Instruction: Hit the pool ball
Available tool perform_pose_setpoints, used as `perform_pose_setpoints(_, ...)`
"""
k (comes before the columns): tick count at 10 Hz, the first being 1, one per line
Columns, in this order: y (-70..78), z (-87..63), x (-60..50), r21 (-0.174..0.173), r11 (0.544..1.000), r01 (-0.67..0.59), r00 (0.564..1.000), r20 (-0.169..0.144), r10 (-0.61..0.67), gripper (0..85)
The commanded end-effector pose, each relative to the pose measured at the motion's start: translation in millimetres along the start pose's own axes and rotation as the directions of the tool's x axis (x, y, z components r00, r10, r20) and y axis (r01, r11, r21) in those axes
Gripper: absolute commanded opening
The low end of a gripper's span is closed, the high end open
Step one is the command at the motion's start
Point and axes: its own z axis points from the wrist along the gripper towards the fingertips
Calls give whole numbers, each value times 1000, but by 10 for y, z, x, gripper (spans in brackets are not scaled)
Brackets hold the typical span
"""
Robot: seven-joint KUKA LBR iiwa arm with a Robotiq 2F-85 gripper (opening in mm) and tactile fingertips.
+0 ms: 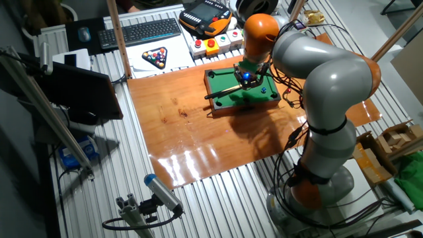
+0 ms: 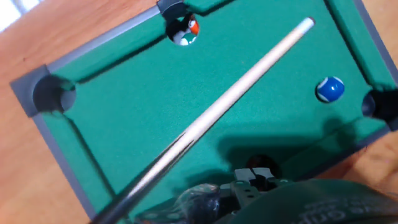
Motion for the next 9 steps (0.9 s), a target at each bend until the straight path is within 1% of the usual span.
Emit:
perform_pose_setpoints(1,0,0,1,3,1000,9,1000,-6,-9,7)
perform_pose_setpoints(2,0,0,1,1,1000,22,1000,-10,-22,7)
perform_pose_setpoints(4,0,0,1,5,999,40,999,-8,-40,7)
perform_pose_setpoints(5,0,0,1,4,999,36,999,-16,-36,7)
perform_pose_setpoints(7,0,0,1,-11,1000,-1,1000,-17,1,7)
perform_pose_setpoints(9,0,0,1,-13,998,-59,998,-9,59,7)
